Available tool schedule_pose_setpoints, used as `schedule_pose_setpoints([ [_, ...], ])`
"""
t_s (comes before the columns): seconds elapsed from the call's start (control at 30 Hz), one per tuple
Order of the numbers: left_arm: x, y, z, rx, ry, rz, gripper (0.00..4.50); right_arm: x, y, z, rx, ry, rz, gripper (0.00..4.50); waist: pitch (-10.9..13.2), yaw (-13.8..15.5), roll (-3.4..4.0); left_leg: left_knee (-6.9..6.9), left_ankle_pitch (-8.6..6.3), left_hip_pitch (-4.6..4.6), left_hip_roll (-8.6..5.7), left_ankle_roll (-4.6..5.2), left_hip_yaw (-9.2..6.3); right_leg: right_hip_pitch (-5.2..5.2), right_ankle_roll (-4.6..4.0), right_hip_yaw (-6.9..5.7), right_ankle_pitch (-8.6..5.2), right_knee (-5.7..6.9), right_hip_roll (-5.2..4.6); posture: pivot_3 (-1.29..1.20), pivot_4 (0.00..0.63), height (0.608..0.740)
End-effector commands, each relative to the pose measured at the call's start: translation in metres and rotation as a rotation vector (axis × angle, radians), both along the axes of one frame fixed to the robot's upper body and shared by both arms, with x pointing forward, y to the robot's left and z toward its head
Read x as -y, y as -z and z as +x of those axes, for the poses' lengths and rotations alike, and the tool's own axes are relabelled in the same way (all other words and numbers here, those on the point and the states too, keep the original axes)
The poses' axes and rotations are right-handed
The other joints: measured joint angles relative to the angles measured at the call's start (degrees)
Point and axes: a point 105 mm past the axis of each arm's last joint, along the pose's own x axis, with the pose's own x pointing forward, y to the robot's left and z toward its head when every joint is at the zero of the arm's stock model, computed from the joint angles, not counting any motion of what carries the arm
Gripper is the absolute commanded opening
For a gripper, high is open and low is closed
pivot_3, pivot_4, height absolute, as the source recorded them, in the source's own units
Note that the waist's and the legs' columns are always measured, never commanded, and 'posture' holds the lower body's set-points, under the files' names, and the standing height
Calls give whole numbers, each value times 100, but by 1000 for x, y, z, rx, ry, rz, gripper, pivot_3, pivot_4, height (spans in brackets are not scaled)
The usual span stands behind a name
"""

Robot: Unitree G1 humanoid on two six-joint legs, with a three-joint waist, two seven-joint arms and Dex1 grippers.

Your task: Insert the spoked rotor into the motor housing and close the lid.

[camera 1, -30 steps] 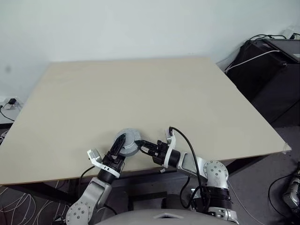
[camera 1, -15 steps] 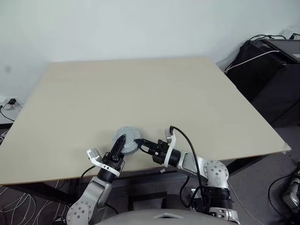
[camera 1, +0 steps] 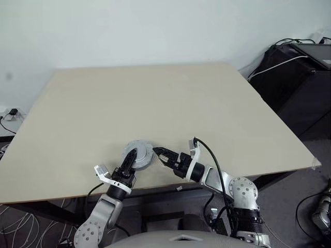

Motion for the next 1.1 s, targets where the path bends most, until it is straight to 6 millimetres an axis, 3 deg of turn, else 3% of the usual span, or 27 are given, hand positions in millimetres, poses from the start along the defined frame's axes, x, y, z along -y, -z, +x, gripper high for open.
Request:
schedule_pose_setpoints([
  [0.03,-9,-30,22,118,-101,2,2135,10,-15,4,215,26,-143,4500,0,16,-1,2,0,0,0,0,0,1,0,-1,0,0,1,0,0,740],
  [0.2,-40,-27,43,103,-225,72,2135,27,-18,5,552,88,-388,4500,-4,65,-6,19,0,2,0,1,-2,10,8,-2,5,3,9,0,0,740],
  [0.4,-56,-25,64,112,-228,132,2135,35,-11,-9,813,31,-594,4500,-6,92,-30,40,13,4,-3,31,0,24,21,1,12,1,14,0,0,740],
  [0.73,-69,-7,104,32,-248,216,2135,46,-9,-24,985,26,-691,4500,4,142,-71,46,8,8,-1,6,0,26,42,1,29,4,12,0,0,740],
  [1.1,-63,3,148,-55,-252,337,2135,46,0,-24,955,44,-695,4500,13,165,-92,46,11,8,-3,6,-1,27,44,0,33,6,12,0,0,740],
])
